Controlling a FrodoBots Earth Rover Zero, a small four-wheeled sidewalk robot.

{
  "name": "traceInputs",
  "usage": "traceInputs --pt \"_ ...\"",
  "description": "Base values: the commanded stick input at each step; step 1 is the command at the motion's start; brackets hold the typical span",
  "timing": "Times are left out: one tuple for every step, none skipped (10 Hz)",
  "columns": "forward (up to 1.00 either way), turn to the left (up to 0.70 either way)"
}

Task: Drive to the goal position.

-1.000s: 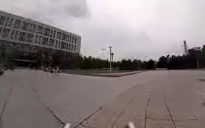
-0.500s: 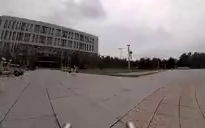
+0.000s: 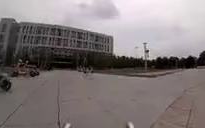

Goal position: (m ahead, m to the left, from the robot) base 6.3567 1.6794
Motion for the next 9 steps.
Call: traceInputs --pt "0.85 0.0" --pt "0.85 0.0" --pt "0.85 0.0" --pt "0.85 0.0" --pt "0.85 0.0" --pt "0.85 0.04" --pt "0.85 0.18" --pt "0.85 0.34" --pt "0.85 0.34"
